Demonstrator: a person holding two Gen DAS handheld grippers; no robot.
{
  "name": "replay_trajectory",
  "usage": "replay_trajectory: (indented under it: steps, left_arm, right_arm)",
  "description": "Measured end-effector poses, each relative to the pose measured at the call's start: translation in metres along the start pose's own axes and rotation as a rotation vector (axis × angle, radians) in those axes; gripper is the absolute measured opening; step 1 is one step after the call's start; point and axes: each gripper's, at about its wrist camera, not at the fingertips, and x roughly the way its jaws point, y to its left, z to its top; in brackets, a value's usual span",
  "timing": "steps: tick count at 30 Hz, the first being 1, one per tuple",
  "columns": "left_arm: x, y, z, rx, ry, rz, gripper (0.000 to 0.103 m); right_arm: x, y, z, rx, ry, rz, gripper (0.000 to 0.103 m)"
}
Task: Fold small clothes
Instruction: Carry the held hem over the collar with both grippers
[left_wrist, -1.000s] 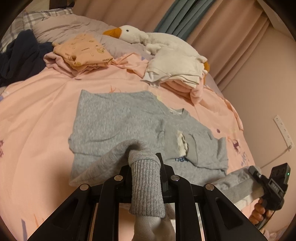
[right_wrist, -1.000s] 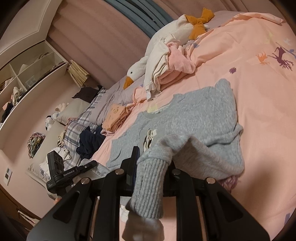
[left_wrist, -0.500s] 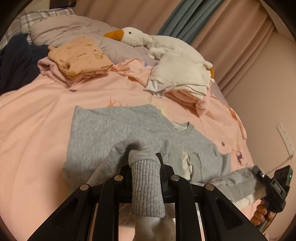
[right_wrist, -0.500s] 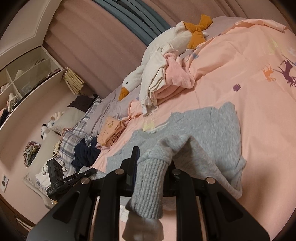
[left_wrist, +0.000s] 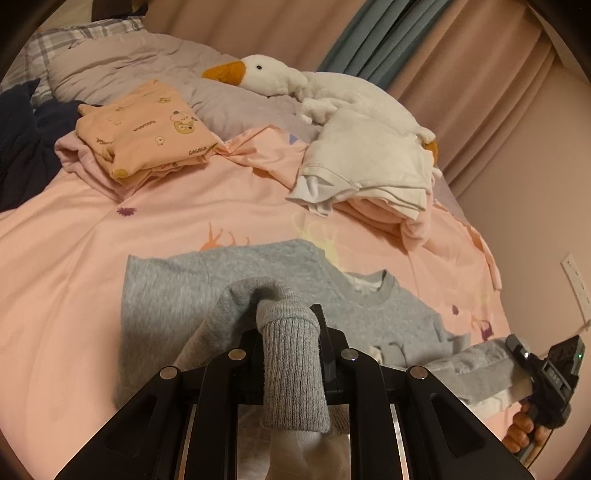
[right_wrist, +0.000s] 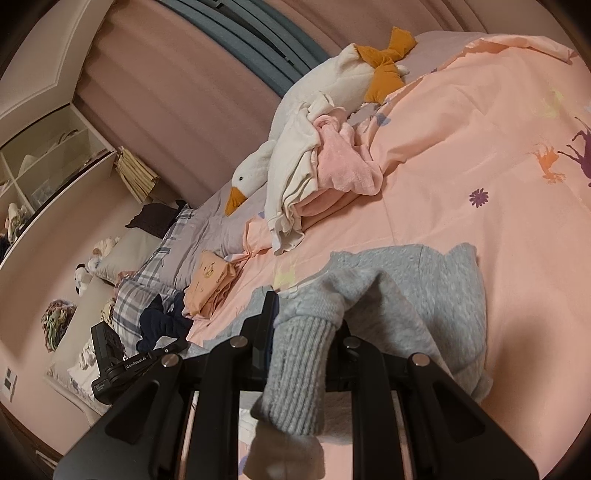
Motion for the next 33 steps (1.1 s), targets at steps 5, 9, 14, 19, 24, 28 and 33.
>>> replay_trajectory:
  steps: [5,9,14,19,24,28,33]
  left_arm:
    - [0.012,0.0,0.01,0.005,0.008,0.022,0.016]
    - [0.022,0.001,0.015,0.01,0.017,0.043,0.016]
    - [0.034,0.0,0.019,0.019,0.03,0.066,0.016]
    - [0.042,-0.002,0.025,0.03,0.041,0.083,0.016]
    - [0.049,-0.005,0.032,0.04,0.046,0.096,0.016]
    - [0.057,-0.002,0.037,0.022,0.055,0.098,0.016]
    - [0.068,0.002,0.039,0.005,0.076,0.102,0.016]
  right_arm:
    - [0.014,-0.007,0.01,0.011,0.007,-0.016,0.018]
    - [0.024,-0.011,0.019,0.01,0.014,-0.032,0.018]
    - [0.037,-0.017,0.027,0.013,0.026,-0.045,0.018]
    - [0.046,-0.024,0.031,0.024,0.034,-0.049,0.018]
    - [0.052,-0.032,0.035,0.045,0.032,-0.052,0.018]
    - [0.057,-0.036,0.038,0.051,0.034,-0.055,0.018]
    - [0.063,-0.04,0.041,0.056,0.04,-0.062,0.018]
